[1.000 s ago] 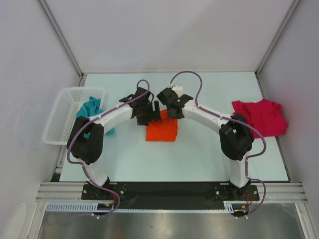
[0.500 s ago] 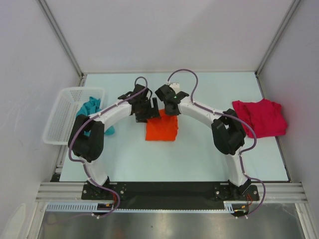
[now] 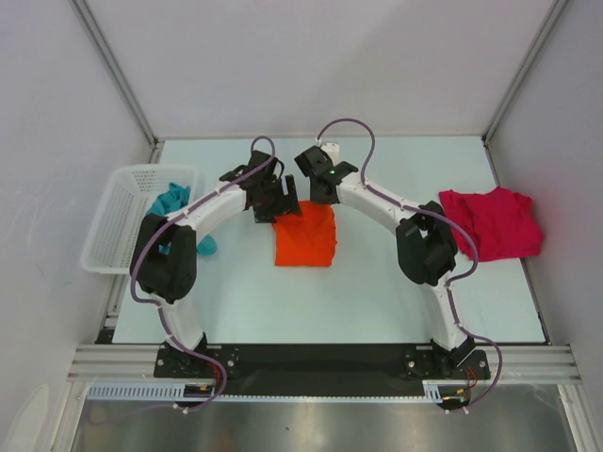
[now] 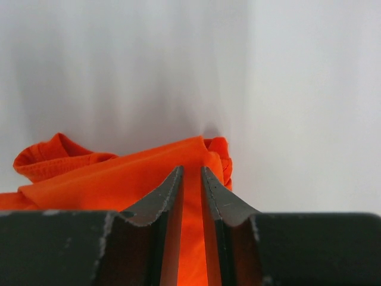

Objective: Fold and stack the t-shirts
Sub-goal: Smooth out wrinkles on the folded tshirt

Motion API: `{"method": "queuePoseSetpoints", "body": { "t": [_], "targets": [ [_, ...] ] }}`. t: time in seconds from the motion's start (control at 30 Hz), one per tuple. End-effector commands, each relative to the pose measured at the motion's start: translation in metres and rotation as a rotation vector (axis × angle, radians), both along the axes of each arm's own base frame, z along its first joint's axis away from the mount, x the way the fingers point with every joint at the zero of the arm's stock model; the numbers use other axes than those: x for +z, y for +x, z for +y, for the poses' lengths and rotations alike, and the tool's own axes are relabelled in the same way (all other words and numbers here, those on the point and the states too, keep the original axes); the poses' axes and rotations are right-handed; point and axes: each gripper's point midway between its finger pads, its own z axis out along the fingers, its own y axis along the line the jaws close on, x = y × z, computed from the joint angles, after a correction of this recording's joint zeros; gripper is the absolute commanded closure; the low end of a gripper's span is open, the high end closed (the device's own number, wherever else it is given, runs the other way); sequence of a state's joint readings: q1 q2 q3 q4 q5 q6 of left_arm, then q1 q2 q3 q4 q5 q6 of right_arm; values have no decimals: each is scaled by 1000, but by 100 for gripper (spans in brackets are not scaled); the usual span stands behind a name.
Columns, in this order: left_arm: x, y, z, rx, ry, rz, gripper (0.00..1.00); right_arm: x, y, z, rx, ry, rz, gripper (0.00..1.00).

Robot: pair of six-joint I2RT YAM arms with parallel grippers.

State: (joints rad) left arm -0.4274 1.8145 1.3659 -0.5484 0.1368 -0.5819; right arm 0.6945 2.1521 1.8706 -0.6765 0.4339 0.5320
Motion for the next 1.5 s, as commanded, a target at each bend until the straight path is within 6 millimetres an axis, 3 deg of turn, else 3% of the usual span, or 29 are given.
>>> {"method": "queuePoseSetpoints", "body": {
  "t": [0.0, 0.13, 0.4, 0.53, 0.73, 0.9, 1.03, 1.1, 1.13, 1.33, 1.47],
  "targets": [
    [1, 16, 3, -5, 9, -20, 16, -1, 14, 1, 11, 4, -16, 77],
    [-4, 21, 6, 4, 14, -1, 16, -8, 16, -4, 5, -8, -4, 78],
    [31, 25, 11, 28, -3, -77, 16, 33, 7, -7, 3, 10, -67, 77],
    [33, 24, 12, 35, -9, -78, 15, 43, 1, -5, 9, 21, -78, 78],
    [17, 26, 18, 49, 13, -46, 15, 36, -11, 0, 25, 19, -54, 77],
    [-4, 35, 40, 101, 51, -10, 15, 21, -21, -5, 20, 7, -18, 78],
    [-18, 43, 54, 133, 56, 14, 15, 22, -34, -15, 15, -1, -9, 78],
    [-25, 47, 53, 138, 57, 27, 15, 32, -40, -19, 12, 12, -22, 78],
    [-29, 49, 54, 141, 61, 36, 15, 25, -46, -25, 9, -4, -5, 78],
    [-46, 52, 49, 134, 58, 83, 15, 34, -68, -41, 0, 5, 0, 78],
    [-33, 53, 45, 134, 32, 68, 16, 33, -76, -49, -7, -5, 7, 77]
  ]
}}
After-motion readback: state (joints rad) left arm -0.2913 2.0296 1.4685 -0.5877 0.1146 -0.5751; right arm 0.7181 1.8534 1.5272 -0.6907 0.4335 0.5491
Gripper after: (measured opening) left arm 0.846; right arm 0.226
